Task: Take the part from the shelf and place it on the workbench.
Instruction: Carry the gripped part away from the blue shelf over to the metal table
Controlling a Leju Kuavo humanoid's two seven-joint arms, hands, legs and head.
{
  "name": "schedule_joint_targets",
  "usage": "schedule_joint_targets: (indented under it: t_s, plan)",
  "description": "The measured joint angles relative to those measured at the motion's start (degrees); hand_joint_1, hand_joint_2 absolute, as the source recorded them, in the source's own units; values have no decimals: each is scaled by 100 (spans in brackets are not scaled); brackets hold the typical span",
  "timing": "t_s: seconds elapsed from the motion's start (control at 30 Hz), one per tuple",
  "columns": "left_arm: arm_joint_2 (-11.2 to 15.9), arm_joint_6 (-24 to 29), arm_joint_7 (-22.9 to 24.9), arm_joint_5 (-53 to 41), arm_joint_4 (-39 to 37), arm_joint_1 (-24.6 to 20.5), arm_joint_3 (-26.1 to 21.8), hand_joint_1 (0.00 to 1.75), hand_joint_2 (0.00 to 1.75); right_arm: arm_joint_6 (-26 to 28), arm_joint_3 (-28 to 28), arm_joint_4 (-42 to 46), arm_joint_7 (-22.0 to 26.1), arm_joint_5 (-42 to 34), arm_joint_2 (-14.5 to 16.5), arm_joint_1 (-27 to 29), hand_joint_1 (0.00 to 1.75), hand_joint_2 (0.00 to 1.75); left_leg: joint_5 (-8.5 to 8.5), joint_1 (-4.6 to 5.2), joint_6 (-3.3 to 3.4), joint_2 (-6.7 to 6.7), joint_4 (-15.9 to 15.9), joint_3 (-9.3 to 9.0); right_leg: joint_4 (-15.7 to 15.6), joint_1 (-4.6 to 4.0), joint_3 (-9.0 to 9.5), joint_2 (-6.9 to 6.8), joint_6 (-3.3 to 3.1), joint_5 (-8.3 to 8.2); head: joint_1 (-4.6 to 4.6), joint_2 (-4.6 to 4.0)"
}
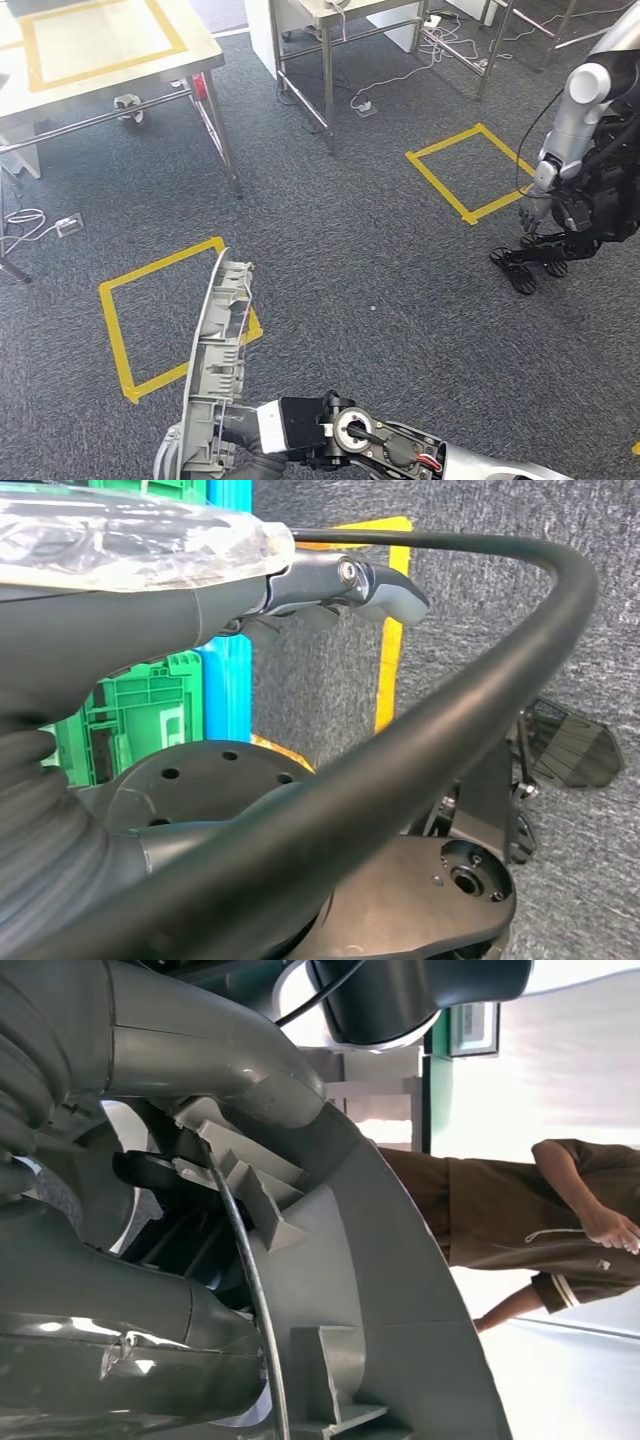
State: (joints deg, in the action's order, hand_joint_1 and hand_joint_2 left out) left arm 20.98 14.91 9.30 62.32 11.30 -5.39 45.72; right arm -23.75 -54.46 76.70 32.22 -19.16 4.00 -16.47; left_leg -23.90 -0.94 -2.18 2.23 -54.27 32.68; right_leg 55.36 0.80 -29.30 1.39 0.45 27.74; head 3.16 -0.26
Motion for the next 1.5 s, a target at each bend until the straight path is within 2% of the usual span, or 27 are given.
schedule_joint_targets:
  t_s: [0.67, 1.1, 1.5]
  plan:
    - [29, -126, -93, -113, 1, -1, 0, 0, 175, 192, 107, 137, -79, 12, 0, 4, 175, 175, 0, 0, 0, 0, -2, 0, 0, 1, 0, 0, 0, 0, -1, 0]
    - [40, -180, -196, -151, 1, -1, 0, 0, 175, 355, 313, 277, -221, -612, 0, 5, 175, 175, 0, 1, 0, 0, -4, 0, 0, 2, 0, 0, 1, -1, -1, 0]
    - [65, -189, -250, -191, 0, -1, 0, 0, 175, 427, 382, 317, -186, -604, -8, 1, 175, 175, 0, 1, 0, 0, -3, 0, 0, 2, 0, 0, 1, -1, 0, 0]
